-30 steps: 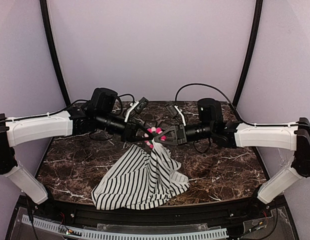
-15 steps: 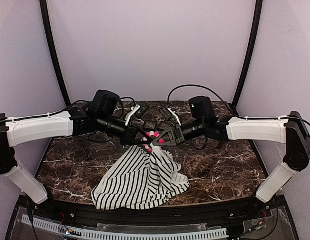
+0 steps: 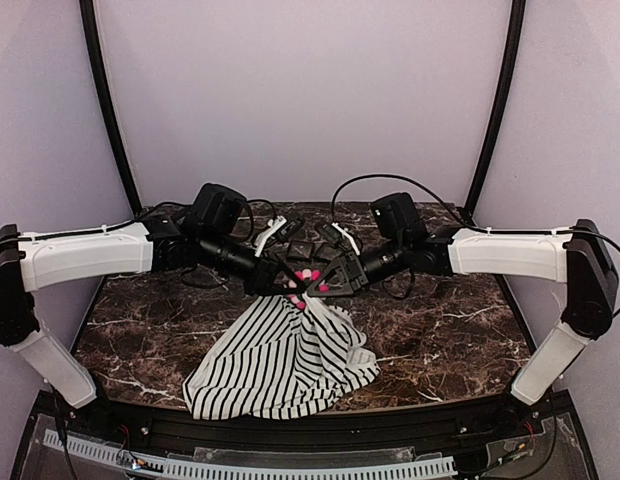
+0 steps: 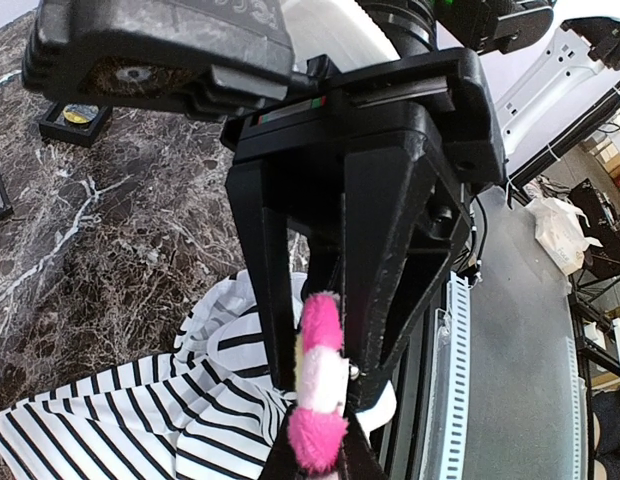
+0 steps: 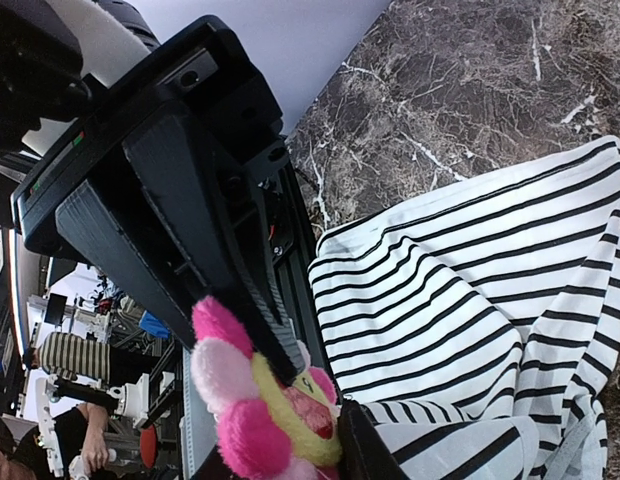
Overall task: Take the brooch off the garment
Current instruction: Open the brooch with the flattened clothing.
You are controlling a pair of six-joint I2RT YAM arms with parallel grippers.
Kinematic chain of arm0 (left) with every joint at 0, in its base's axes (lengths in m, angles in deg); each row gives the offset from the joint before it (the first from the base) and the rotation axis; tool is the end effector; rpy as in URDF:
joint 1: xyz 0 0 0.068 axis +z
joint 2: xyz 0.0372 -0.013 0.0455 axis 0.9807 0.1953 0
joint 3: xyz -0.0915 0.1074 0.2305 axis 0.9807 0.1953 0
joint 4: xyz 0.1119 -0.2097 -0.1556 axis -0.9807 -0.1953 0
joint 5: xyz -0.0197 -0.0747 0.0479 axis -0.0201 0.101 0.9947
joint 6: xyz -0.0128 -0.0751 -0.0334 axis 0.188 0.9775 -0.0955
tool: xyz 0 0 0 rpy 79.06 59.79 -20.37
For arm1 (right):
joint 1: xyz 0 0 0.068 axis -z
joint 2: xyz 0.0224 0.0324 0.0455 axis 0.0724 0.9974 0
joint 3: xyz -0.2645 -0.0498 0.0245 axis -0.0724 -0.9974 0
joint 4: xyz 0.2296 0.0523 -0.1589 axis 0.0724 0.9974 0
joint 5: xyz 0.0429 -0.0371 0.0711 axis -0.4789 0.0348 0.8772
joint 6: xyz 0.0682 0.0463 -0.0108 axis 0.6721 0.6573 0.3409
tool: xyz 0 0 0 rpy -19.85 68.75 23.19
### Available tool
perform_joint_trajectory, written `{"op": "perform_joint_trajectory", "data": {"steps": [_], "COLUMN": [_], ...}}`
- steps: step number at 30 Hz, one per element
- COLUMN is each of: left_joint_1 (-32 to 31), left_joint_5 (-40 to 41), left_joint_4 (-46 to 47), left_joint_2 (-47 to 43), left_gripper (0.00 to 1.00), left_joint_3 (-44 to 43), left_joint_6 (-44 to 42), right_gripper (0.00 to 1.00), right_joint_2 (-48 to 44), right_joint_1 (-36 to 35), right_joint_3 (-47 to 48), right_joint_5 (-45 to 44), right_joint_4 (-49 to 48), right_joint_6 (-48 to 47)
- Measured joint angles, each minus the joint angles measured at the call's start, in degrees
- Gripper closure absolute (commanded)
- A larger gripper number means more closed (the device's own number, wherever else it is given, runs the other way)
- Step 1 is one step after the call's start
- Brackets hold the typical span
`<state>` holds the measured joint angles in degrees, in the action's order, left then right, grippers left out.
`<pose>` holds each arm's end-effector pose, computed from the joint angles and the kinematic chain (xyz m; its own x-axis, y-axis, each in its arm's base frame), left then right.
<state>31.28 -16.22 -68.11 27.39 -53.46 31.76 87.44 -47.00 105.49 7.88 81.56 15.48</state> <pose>0.2342 -0.3215 0.2578 -0.4652 0.4212 -0.7786 0.8848 0.1940 -0.4237 0.2490 0.3097 0.2258 -0.7985 -0.3390 -0.4975 -0.5759 0.1893 0.7953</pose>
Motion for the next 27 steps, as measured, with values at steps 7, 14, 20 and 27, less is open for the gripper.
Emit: {"op": "perform_joint_trajectory", "data": {"steps": [7,14,20,27], "left_joint_1": [-0.39,-0.61,-0.33,0.37], "left_joint_5": [-0.31,-3.58,-5.95,-7.96], "left_joint_4": [0.74,4.20,5.79,6.36], "left_joint_2": [0.20,0.44,0.46,0.48], "left_gripper": [0.99,0.99,0.99,0.99], "left_joint_3": [-0.61,-1.75,-1.92,-1.92], "left_joint_6": [0.72,2.56,3.67,4.46], "right_gripper": [0.50,0.31,0.19,0.14], "right_joint_2": [-1.14,-5.49,-11.30,-18.25], "right_joint_1": [0.28,0.74,1.09,1.55], "right_joint_3": [-0.28,-2.14,-5.20,-9.11], "right_joint_5": [-0.55,-1.92,-5.16,-8.07], "right_joint_4": [0.96,-1.95,-4.94,-9.92], "right_joint_6": [-1.44,-3.26,-3.65,-3.19]}}
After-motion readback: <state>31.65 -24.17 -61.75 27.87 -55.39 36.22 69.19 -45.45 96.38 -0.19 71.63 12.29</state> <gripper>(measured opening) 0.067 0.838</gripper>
